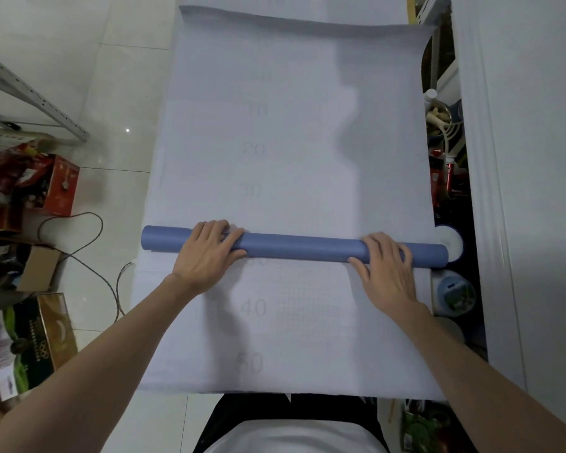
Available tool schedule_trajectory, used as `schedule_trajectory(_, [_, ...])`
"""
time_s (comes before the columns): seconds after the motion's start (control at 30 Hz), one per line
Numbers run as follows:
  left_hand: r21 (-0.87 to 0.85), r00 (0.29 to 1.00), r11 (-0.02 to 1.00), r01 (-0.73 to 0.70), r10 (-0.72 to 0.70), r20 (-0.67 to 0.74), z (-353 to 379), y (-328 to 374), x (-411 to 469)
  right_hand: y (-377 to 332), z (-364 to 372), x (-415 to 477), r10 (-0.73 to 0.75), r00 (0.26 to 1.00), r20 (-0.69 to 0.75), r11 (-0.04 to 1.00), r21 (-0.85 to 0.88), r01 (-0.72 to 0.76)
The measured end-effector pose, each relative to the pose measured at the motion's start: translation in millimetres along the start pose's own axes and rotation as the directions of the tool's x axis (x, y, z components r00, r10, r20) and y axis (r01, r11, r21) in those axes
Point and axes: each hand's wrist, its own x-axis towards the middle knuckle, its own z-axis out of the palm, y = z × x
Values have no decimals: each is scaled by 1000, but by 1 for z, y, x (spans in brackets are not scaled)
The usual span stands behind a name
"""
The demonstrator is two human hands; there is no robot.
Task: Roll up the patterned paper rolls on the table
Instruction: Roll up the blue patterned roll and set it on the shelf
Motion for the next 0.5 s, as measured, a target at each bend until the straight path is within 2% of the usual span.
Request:
schedule_trajectory(0.17, [63,999,997,43,-43,-10,3,9,6,2,-3,6,-45,997,66,994,-98,51])
schedule_trajectory(0.23, [83,1000,996,21,-20,-18,3,8,8,6,-7,11,-31,999,42,993,-116,36])
schedule_trajectory(0.37, [60,999,998,-29,32,-44,6,10,3,12,-9,12,-65,997,47,996,-57,68])
schedule_trajectory(0.5, [52,998,997,55,-55,-15,4,21,4,7,-7,11,-49,996,70,999,-19,50])
